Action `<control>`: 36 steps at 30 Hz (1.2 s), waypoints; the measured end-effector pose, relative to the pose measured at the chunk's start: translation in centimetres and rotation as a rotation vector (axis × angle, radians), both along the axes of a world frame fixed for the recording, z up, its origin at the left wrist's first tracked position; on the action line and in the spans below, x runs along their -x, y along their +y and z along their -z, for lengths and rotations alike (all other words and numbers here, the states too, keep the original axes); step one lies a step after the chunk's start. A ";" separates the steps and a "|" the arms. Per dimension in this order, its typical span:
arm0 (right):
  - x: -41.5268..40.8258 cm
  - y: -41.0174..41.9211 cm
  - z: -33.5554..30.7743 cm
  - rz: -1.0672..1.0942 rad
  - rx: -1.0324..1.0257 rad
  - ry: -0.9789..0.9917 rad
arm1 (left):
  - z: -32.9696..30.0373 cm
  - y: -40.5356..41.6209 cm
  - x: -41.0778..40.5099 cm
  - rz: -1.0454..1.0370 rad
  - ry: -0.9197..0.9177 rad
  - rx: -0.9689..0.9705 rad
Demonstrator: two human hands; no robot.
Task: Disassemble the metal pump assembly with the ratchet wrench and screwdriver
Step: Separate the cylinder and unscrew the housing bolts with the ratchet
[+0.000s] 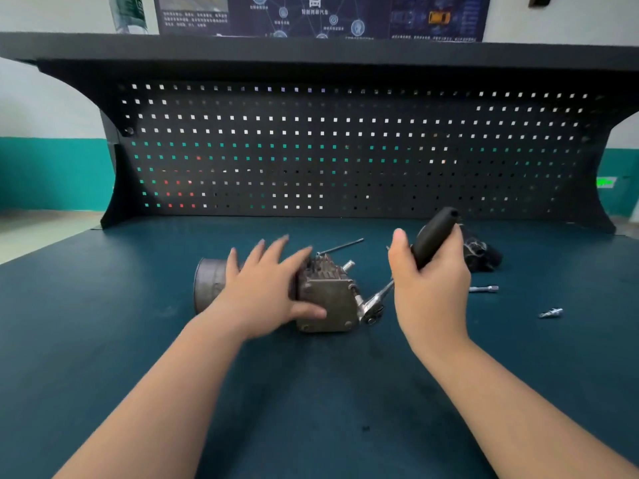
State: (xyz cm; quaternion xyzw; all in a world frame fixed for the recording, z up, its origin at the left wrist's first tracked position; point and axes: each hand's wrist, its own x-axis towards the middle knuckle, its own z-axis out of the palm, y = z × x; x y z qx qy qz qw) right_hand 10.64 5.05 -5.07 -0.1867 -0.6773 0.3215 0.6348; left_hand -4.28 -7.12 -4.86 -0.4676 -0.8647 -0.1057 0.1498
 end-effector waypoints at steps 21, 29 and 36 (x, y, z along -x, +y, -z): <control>-1.0 3.2 -2.5 -0.128 -0.077 -0.272 | -0.6 2.8 -2.0 -0.173 0.096 0.112; -0.9 2.2 -2.0 -0.130 -0.134 -0.196 | -1.9 5.2 -9.4 -0.160 -1.458 -0.677; -0.7 2.4 -1.9 -0.144 -0.180 -0.169 | -0.2 5.7 -8.9 -0.132 -2.102 -0.715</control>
